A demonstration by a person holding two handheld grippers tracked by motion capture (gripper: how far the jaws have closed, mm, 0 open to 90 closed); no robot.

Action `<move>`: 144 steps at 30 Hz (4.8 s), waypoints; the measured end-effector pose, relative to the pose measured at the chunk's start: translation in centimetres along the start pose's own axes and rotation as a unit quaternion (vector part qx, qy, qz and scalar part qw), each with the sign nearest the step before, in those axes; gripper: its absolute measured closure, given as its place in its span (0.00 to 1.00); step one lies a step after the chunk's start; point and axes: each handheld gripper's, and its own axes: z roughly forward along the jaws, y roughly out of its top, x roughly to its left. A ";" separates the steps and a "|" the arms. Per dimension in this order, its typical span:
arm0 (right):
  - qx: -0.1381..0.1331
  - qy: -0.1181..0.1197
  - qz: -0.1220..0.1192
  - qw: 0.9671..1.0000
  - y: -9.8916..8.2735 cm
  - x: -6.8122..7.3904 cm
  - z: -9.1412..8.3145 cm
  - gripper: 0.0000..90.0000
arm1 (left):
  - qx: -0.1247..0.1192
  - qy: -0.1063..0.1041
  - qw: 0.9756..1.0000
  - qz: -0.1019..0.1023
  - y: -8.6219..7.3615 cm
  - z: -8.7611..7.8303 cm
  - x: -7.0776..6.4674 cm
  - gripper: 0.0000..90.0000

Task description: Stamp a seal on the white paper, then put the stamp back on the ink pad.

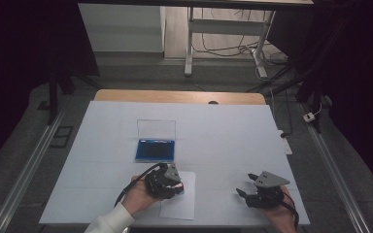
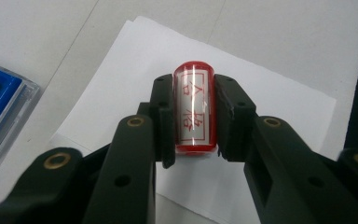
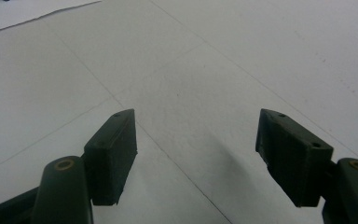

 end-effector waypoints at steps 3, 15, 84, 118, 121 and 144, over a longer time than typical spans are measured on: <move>0.000 0.000 -0.001 1.000 0.0 0.0 0.0 0.32 | 0.000 0.000 1.000 0.001 0.0 0.0 0.0 0.79; -0.001 0.001 -0.001 1.000 0.1 0.0 -0.1 0.32 | -0.007 -0.003 1.000 -0.003 -0.1 -0.1 0.1 0.79; -0.006 -0.002 0.001 1.000 -0.1 -0.2 -0.4 0.33 | -0.133 0.087 0.980 -0.123 -2.7 -5.4 8.9 0.78; -0.007 -0.005 0.009 1.000 -0.3 -0.5 -0.5 0.33 | -0.146 0.138 0.967 -0.156 -3.5 -3.2 11.9 0.54; -0.007 -0.005 0.009 1.000 -0.3 -0.5 -0.6 0.33 | -0.159 0.135 0.966 -0.155 -3.6 -4.0 11.4 0.47; -0.022 -0.004 0.018 1.000 -0.3 -0.8 -0.9 0.33 | -0.155 0.082 0.969 -0.177 -11.0 -7.3 3.6 0.39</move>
